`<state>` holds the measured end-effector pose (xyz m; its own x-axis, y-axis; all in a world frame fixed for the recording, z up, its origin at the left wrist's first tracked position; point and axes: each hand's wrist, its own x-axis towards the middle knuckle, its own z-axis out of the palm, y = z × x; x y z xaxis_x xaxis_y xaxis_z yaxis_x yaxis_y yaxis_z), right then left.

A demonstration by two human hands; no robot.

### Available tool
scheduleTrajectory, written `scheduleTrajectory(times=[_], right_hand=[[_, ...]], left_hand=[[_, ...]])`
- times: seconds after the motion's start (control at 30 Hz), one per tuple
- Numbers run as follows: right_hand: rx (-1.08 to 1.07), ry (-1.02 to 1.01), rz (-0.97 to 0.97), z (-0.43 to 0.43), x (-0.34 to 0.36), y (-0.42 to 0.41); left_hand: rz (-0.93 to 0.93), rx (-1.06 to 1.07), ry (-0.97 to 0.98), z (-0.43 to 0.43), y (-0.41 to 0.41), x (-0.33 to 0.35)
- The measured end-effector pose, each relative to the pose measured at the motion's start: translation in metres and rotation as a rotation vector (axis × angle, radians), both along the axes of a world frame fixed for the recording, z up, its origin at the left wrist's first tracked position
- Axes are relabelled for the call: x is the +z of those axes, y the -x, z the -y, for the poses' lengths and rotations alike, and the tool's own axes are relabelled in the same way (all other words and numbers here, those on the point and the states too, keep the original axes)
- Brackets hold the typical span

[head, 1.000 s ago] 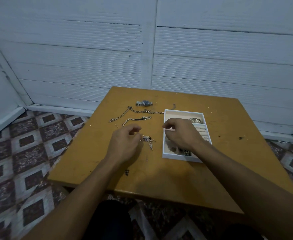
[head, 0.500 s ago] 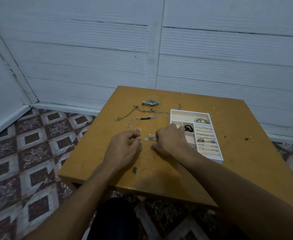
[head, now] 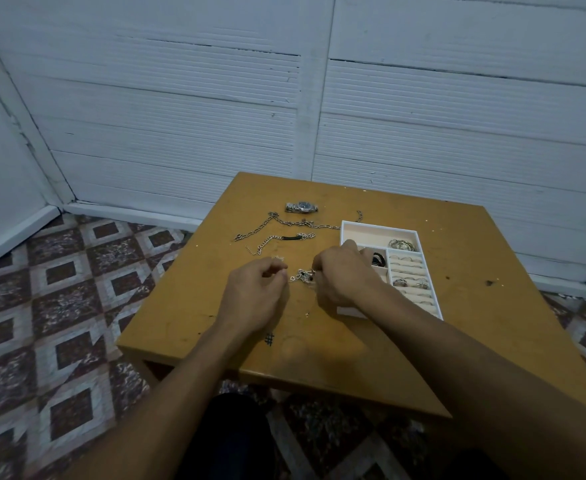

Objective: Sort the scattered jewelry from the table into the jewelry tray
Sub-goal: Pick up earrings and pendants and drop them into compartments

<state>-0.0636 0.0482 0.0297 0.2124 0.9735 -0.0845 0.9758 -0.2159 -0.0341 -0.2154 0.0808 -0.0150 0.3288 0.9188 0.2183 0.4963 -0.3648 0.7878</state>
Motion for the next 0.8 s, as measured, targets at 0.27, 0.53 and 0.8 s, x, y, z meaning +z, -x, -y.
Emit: scheduleTrajectory(times=[0.27,0.53,0.8], right_hand=[[-0.002,-0.073,-0.577,0.008,0.038,-0.016],[0.006,-0.113,-0.783,0.018,0.070,-0.015],[0.059,-0.003,-0.923,0.020,0.094,-0.011]], left_hand=[[0.556,0.120,0.491,0.006,-0.022,0.018],[0.745,0.155,0.667,0.008,-0.036,0.027],[1.027,-0.060,0.981,0.023,-0.041,0.028]])
